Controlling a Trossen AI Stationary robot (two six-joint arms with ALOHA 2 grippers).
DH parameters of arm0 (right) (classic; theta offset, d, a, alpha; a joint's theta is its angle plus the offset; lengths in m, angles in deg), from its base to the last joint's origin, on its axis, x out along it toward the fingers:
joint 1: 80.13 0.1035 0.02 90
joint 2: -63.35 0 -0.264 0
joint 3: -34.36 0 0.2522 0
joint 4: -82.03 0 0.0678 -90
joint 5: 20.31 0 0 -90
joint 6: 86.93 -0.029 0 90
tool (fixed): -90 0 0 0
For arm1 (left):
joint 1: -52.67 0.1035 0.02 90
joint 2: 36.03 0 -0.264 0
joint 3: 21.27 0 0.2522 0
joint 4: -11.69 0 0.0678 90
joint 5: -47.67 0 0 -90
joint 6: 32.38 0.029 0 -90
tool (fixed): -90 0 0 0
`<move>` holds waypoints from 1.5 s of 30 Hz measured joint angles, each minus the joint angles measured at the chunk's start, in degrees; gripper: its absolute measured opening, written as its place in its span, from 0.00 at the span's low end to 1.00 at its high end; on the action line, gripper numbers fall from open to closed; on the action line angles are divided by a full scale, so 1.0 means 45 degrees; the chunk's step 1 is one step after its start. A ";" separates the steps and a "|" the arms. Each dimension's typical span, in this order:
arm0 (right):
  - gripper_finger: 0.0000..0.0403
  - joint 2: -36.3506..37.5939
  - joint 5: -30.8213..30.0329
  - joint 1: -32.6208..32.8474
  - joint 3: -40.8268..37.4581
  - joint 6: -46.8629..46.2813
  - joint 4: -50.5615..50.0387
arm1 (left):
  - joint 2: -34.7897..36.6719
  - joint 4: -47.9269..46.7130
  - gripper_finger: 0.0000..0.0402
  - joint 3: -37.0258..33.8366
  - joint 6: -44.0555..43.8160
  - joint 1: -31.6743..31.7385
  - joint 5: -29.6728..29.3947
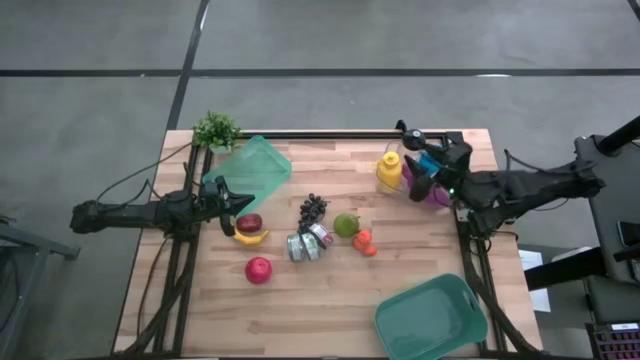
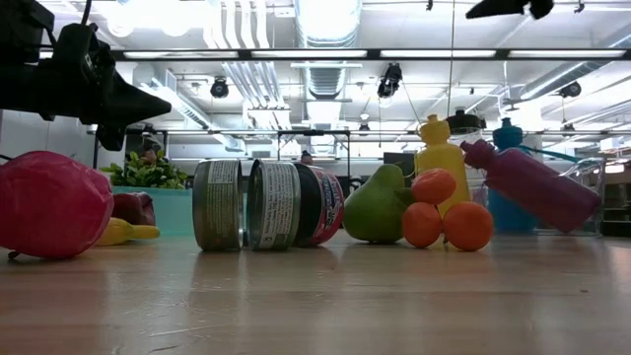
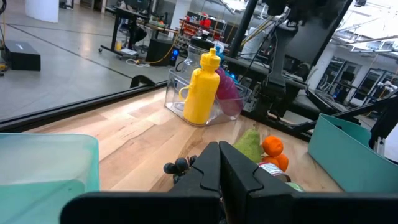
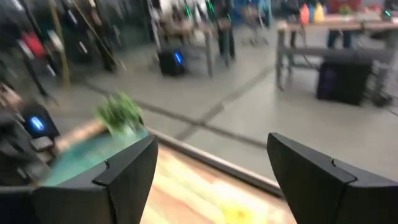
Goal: Pick & Place Food Item
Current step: Put the pink water bottle into the transparent bin
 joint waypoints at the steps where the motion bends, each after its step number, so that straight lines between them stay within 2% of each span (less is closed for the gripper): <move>1: 0.74 -0.0208 0.0005 0.0000 0.0630 -0.0879 -0.1669 | 0.0000 0.0000 0.00 -0.0003 0.0000 -0.0002 -0.0003; 5: 0.74 -0.1009 0.0205 0.0000 0.2896 -0.4773 -0.7005 | 0.0000 0.0000 0.00 0.0001 0.0000 -0.0002 -0.0003; 9: 0.74 -0.1673 0.1036 0.0000 0.4338 -0.6848 -1.0116 | 0.0000 0.0000 0.00 0.0001 0.0000 0.0002 -0.0003; 19: 0.74 -0.2466 0.1370 0.0000 0.5562 -0.6935 -0.9909 | 0.0000 0.0000 0.00 0.0002 0.0000 0.0000 -0.0003; 24: 0.74 -0.2661 0.1309 0.0000 0.5694 -0.7116 -0.8987 | 0.0000 0.0000 0.00 0.0001 0.0000 0.0002 -0.0003; 38: 0.74 -0.3538 0.1350 0.0000 0.5423 -0.2890 -0.9121 | 0.0000 0.0000 0.00 -0.0001 0.0000 -0.0002 0.0002; 43: 0.74 -0.4046 0.1418 0.0000 0.5398 -0.1092 -0.9758 | 0.0000 0.0000 0.00 -0.0003 0.0000 0.0001 -0.0003; 45: 0.74 -0.4260 0.1414 0.0000 0.5398 -0.1012 -1.0087 | 0.0000 0.0000 0.00 0.0000 0.0000 0.0000 -0.0002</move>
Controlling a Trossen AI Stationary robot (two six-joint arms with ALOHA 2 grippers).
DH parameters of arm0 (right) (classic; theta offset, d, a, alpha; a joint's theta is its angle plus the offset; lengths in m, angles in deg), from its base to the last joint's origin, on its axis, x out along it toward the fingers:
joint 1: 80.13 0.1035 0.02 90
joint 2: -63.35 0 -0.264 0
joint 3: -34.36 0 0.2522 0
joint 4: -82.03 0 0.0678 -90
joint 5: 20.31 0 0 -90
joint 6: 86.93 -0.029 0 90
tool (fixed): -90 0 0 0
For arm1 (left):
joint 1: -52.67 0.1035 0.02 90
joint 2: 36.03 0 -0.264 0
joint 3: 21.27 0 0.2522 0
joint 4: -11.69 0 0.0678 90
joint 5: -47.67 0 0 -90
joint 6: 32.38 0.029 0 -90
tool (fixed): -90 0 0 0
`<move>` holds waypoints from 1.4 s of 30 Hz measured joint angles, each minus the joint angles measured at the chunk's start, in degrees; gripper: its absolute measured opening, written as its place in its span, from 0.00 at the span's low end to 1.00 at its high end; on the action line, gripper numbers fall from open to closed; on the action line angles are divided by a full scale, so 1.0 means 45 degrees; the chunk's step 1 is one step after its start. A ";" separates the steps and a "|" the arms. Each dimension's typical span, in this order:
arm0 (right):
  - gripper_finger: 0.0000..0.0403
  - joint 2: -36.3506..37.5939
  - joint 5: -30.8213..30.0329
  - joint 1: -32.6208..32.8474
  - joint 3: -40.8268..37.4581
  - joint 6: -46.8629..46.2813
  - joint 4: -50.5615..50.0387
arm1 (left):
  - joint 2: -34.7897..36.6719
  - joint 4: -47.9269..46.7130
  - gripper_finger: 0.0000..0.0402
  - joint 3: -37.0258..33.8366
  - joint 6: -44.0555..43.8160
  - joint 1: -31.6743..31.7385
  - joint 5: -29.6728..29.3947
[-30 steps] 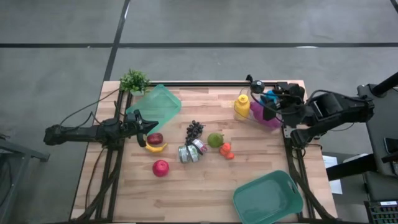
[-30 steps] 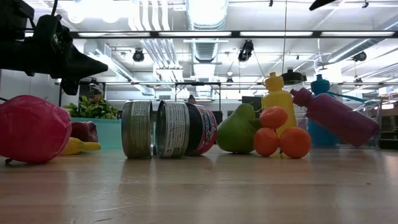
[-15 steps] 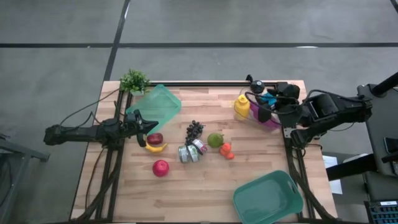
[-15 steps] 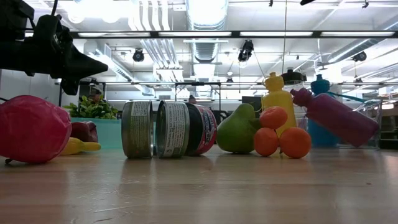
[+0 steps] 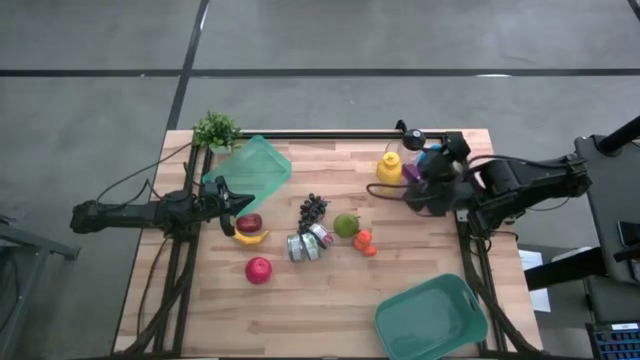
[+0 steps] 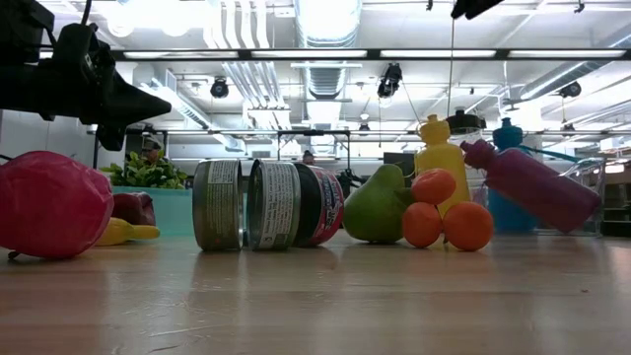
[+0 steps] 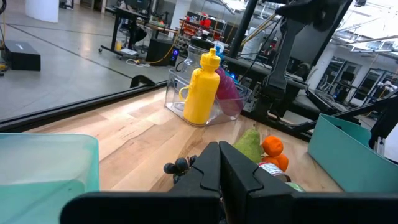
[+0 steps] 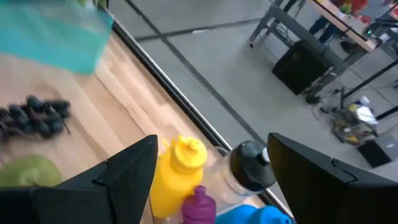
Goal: Pick & Place Food Item
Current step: Put the pink water bottle into the transparent bin
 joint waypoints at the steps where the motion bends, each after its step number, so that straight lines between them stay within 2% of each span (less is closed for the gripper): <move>1: 0.74 -0.0094 0.0021 0.0000 0.0000 -0.0107 -0.0188 | 0.0000 0.0000 0.00 -0.0002 0.0000 -0.0002 -0.0001; 3: 0.74 -0.0298 0.0452 0.0000 0.0000 -0.0252 -0.0574 | 0.0000 0.0000 0.00 -0.0003 0.0000 -0.0002 0.0004; 9: 0.74 -0.0580 0.1790 -0.0351 -0.0207 -0.2755 -0.1496 | 0.0000 0.0000 0.00 0.0001 0.0000 0.0000 -0.0001; 17: 0.74 -0.0465 0.3153 -0.1223 -0.1184 -0.2478 -0.1582 | 0.0000 0.0000 0.00 0.0000 0.0000 0.0003 -0.0001; 26: 0.74 -0.0551 0.3355 -0.1940 -0.2780 -0.2792 -0.1465 | 0.0000 0.0000 0.00 0.0002 0.0000 -0.0002 -0.0001; 35: 0.74 -0.0551 0.3027 -0.1948 -0.4765 -0.2095 0.0513 | 0.0000 0.0000 0.00 0.0002 0.0000 -0.0002 0.0003; 42: 0.74 -0.0529 0.2802 -0.2231 -0.5403 -0.2125 0.1288 | 0.0000 0.0000 0.00 -0.0002 0.0000 0.0002 -0.0001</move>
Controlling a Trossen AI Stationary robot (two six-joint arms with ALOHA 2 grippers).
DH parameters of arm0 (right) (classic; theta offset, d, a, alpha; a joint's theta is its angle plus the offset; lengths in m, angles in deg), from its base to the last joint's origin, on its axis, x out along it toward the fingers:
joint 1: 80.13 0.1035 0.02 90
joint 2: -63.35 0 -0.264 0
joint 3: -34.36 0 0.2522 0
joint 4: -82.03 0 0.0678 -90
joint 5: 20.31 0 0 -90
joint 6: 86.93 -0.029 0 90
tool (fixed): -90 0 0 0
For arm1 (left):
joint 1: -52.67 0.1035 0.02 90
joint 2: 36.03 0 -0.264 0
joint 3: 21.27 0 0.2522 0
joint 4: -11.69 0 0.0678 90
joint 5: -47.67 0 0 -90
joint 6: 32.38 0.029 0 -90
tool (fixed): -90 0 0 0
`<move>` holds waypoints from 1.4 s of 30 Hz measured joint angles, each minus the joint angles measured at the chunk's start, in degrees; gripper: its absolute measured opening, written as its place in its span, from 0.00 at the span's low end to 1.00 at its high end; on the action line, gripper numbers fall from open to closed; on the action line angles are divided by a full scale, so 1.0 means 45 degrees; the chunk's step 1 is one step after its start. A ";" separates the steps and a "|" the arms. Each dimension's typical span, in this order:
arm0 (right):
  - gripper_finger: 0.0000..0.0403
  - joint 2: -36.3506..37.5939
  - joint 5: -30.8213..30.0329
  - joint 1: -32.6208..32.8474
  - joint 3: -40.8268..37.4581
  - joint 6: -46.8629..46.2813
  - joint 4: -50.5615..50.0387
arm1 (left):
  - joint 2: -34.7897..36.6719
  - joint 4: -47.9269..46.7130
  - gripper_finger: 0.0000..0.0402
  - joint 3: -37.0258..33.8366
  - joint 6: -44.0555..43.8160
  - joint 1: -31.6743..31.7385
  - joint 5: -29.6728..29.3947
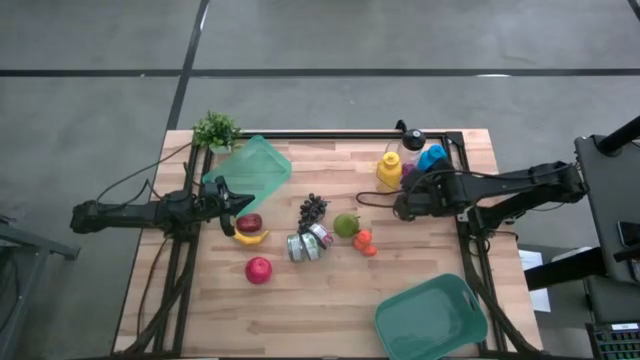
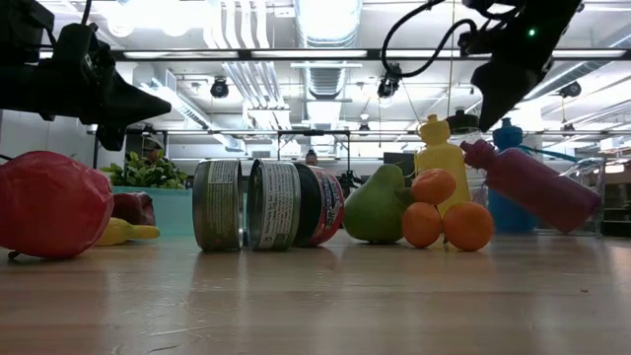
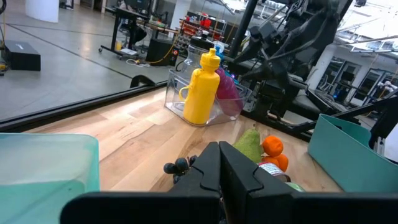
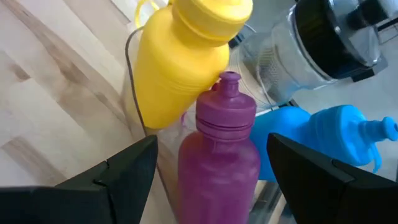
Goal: Pick & Place Food Item
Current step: Put the pink water bottle into the transparent bin
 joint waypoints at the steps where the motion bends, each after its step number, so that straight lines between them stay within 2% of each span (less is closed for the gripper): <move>1: 0.74 0.0042 0.0035 -0.0061 -0.0091 0.0028 0.0158 | 0.0000 0.0000 0.00 0.0003 0.0000 -0.0001 0.0000; 5: 0.76 0.0168 0.0032 -0.0212 -0.0457 0.0265 0.0729 | 0.0002 0.0000 0.00 0.0003 0.0000 0.0000 0.0000; 12: 0.87 0.0309 -0.0609 -0.0411 -0.1283 0.0707 0.1769 | 0.0000 0.0000 0.00 0.0000 0.0000 -0.0004 0.0002; 24: 0.75 0.0309 -0.0967 -0.0908 -0.1967 0.1288 0.3107 | 0.0000 0.0000 0.00 0.0000 0.0000 -0.0002 0.0000; 33: 0.87 0.0309 -0.1190 -0.1899 -0.2106 0.2089 0.4087 | 0.0000 0.0000 0.00 0.0004 0.0000 -0.0001 0.0000; 42: 0.87 0.0280 -0.0780 -0.2028 -0.2310 0.2132 0.4094 | 0.0000 0.0000 0.00 0.0002 0.0000 -0.0002 0.0000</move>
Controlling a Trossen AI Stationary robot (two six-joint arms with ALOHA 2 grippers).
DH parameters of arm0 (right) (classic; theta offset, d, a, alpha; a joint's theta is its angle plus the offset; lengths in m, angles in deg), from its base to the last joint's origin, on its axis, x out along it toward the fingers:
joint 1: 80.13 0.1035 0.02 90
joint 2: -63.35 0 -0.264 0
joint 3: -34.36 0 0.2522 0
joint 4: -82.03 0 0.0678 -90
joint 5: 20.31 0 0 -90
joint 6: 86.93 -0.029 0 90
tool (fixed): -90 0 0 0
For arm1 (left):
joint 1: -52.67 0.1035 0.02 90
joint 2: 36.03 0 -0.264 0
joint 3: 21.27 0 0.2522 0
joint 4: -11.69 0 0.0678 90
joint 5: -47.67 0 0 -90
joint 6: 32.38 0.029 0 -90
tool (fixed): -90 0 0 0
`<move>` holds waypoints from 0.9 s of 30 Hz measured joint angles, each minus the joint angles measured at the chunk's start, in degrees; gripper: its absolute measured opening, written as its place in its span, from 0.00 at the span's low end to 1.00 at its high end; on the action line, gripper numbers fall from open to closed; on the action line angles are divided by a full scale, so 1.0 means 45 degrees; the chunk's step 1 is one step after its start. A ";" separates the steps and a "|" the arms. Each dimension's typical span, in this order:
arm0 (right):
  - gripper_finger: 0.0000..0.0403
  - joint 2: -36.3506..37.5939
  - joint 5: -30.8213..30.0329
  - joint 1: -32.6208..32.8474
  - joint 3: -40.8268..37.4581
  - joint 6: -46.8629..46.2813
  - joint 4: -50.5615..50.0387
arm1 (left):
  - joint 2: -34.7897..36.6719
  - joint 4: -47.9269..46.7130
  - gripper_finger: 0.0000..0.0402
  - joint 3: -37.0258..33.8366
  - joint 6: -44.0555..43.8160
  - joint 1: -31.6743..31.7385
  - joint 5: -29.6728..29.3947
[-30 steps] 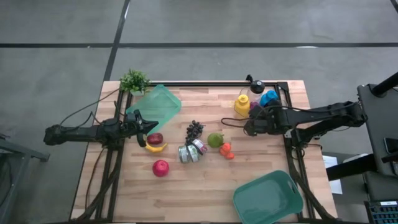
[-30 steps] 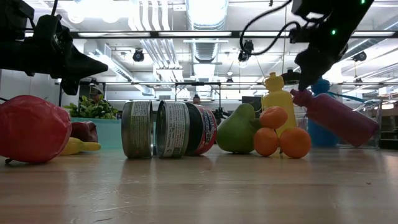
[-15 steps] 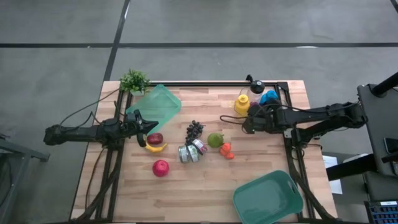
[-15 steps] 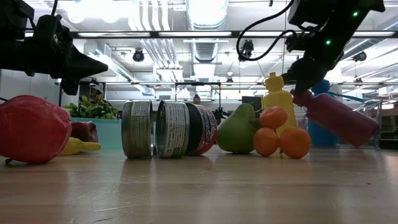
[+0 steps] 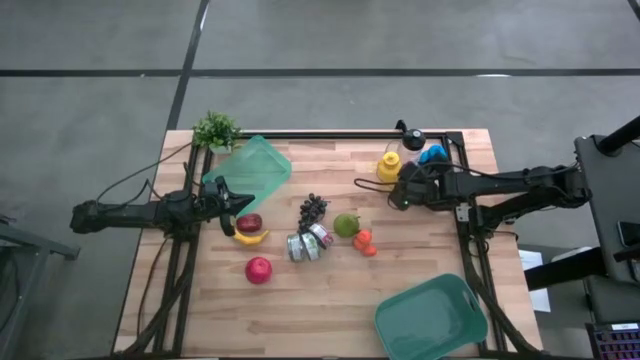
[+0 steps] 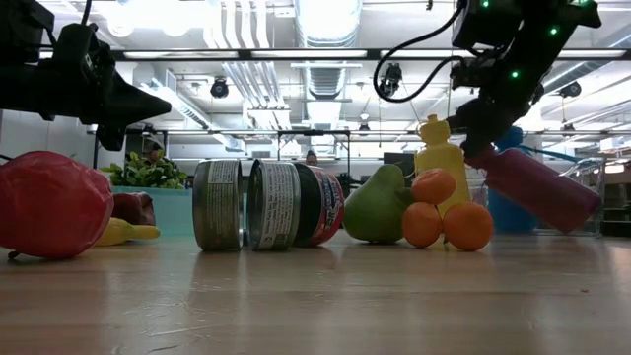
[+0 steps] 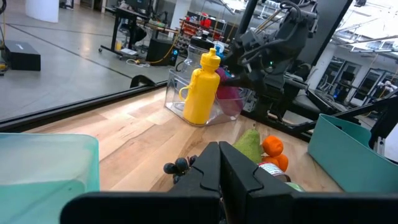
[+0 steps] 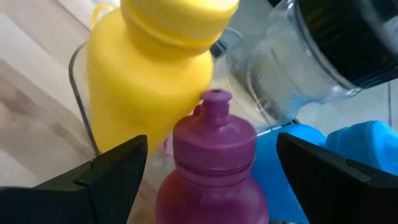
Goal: Pick & Place Food Item
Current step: Put the pink water bottle into the transparent bin
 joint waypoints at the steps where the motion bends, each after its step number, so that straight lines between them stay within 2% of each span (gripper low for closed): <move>1: 0.87 -0.0029 0.0002 0.0000 -0.0047 -0.0005 0.0022 | 0.0000 0.0000 0.00 0.0002 0.0000 -0.0001 0.0000; 20: 0.87 -0.0117 -0.0202 -0.0452 -0.1205 -0.0022 0.1106 | 0.0000 0.0000 0.00 0.0001 0.0000 -0.0002 0.0000; 27: 0.87 -0.0113 -0.0897 -0.0503 -0.1247 -0.0024 0.1140 | 0.0000 0.0000 0.00 -0.0003 0.0000 0.0001 0.0001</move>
